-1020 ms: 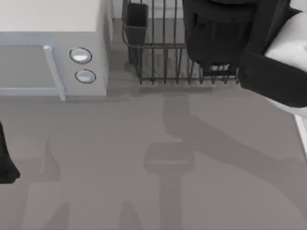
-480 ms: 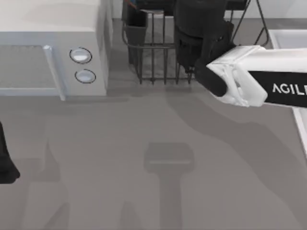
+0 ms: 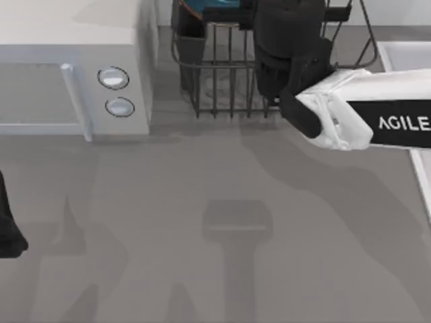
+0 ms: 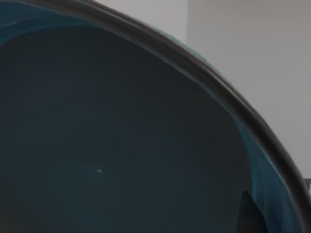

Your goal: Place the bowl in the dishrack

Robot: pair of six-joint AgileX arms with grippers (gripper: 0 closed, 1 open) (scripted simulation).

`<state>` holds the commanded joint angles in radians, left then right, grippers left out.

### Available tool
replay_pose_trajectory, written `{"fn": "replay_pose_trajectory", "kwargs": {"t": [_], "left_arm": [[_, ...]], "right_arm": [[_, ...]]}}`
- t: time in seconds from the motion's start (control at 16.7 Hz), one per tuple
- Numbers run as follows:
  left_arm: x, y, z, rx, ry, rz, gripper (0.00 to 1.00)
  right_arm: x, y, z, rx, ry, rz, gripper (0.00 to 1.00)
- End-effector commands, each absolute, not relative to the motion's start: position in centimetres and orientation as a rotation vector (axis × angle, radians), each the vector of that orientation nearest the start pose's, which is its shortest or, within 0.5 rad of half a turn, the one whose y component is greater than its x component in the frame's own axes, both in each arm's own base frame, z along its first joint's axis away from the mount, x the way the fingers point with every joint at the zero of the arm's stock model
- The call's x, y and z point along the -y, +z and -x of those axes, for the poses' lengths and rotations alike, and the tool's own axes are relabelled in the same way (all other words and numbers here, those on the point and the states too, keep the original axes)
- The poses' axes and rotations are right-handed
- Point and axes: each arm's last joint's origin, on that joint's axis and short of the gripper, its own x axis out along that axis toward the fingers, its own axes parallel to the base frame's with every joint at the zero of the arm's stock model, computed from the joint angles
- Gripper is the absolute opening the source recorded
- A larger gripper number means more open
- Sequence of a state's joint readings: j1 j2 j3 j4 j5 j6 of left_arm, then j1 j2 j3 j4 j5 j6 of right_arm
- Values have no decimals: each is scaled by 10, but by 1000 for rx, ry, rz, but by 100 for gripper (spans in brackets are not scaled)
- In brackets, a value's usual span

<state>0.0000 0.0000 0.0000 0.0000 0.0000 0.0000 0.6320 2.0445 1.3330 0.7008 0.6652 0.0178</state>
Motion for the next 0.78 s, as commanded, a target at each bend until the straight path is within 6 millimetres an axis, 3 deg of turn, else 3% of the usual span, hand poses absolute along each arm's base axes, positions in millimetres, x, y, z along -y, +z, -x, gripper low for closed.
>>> {"fn": "replay_pose_trajectory", "kwargs": {"t": [0.66, 0.78], "left_arm": [[1, 160, -106, 0, 0, 0, 100], [1, 160, -106, 0, 0, 0, 100]], "right_arm": [[-262, 219, -382, 0, -10, 0, 98], [-262, 219, -382, 0, -10, 0, 100]]}}
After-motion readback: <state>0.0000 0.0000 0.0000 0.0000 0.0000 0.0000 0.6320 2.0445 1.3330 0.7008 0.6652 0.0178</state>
